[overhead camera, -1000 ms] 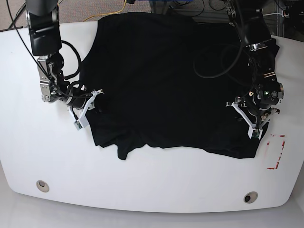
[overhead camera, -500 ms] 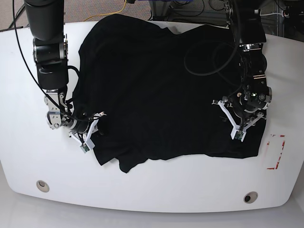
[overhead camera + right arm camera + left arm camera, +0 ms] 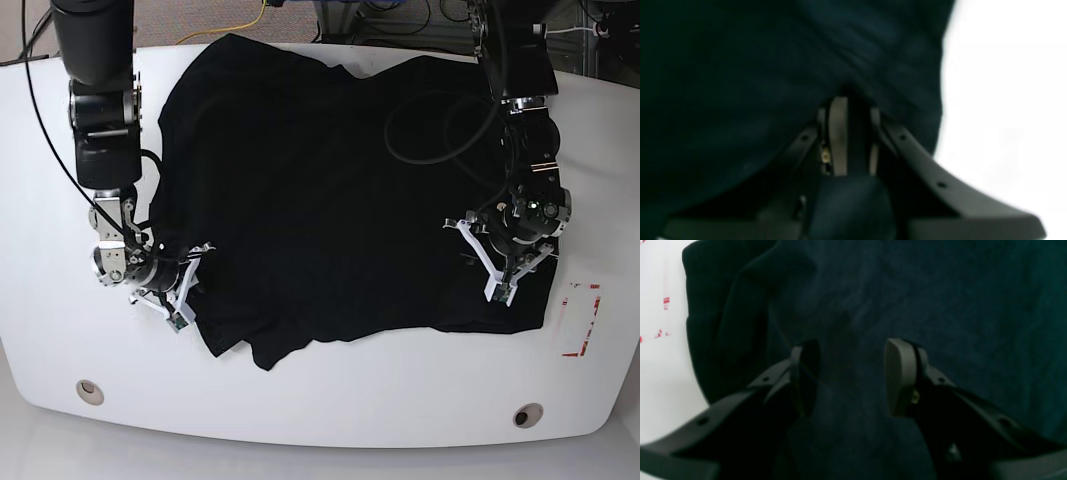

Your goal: Layout the t-shirt on the table in an organized manner, then fold the t-shirt properly

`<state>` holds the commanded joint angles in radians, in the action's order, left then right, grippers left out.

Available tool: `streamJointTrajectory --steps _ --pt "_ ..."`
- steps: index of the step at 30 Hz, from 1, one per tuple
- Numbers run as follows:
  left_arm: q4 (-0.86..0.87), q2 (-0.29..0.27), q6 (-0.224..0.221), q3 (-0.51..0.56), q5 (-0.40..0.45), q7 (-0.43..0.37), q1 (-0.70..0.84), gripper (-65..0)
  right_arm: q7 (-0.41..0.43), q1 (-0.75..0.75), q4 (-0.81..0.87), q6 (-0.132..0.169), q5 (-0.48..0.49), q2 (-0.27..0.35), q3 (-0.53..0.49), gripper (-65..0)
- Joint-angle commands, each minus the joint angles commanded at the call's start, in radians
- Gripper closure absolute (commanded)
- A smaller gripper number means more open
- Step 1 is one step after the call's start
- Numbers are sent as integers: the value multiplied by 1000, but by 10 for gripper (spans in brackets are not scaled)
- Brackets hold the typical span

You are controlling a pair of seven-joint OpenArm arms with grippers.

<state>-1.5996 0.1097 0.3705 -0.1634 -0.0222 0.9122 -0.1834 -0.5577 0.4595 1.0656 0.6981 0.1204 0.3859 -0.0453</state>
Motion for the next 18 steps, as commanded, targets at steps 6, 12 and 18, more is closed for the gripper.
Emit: streamJointTrajectory --steps 6,12,18 --pt "-51 31 0 -55 0 0 64 -281 -170 -210 384 0 -5 -48 138 -87" --pt "-144 21 0 -123 -2 0 195 -281 -325 -450 723 0 -2 -130 259 -87" --pt "-204 21 0 -124 -2 0 307 -281 -331 -612 848 0 -6 -190 296 -87"
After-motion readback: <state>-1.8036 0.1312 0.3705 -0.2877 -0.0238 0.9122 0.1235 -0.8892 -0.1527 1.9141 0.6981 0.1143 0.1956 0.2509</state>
